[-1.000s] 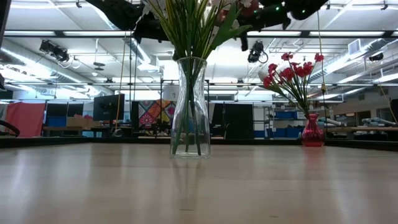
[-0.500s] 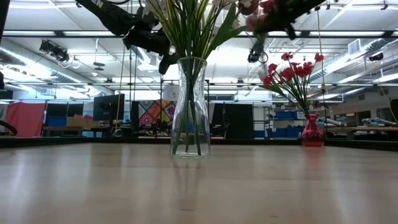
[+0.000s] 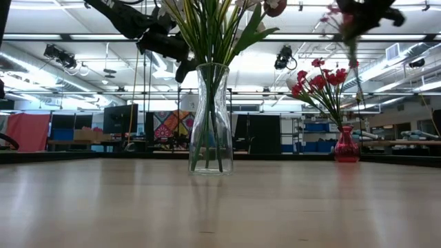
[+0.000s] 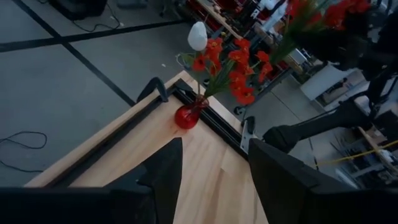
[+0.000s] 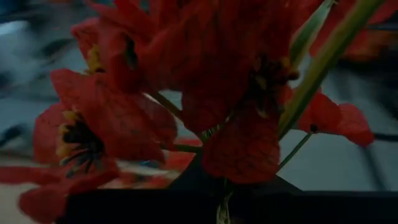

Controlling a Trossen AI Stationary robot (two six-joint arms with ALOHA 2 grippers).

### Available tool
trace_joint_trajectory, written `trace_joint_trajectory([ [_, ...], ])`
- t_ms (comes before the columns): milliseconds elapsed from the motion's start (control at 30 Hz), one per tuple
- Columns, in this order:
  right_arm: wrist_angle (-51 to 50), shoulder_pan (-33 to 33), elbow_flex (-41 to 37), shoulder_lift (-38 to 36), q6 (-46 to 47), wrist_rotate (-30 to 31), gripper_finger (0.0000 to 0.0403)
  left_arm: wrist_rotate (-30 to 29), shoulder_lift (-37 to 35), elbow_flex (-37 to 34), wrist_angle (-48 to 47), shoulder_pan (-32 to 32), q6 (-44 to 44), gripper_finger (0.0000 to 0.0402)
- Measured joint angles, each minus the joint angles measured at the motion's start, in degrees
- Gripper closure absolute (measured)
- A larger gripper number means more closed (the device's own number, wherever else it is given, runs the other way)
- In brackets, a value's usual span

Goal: Sort flowers into vase by color
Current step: Put the orange flowers into the red vase

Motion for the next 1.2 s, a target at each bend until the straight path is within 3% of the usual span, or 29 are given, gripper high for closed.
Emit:
trace_joint_trajectory([
  [167,0.91,-1.94,-3.01,-2.45,4.7,11.35,0.0389,-0.03,0.0,0.0,-0.84,-0.28,-0.88,0.0214],
  [467,20.44,-3.21,-13.9,-4.16,3.78,16.39,0.0389,-0.02,0.0,-0.04,-3.39,-1.03,0.43,0.0214],
  [733,28.65,-3.23,-21.69,-2.96,3.99,13.75,0.039,-0.02,0.0,-0.04,-6.03,-1.03,2.19,0.0214],
  [867,33.73,-3.23,-24.07,-3.01,-0.14,13.83,0.039,-0.04,0.0,-0.07,-6.79,-1.03,3.27,0.0214],
  [1000,35.61,-3.23,-25.71,-2.92,-1.98,9.85,0.0389,-0.04,0.0,-0.07,-7.0,-0.98,4.16,0.0214],
  [1200,29.2,-3.23,-25.33,-3.03,1.65,7.19,0.0307,-0.04,0.0,-0.07,-7.05,-0.98,4.36,0.0214],
])
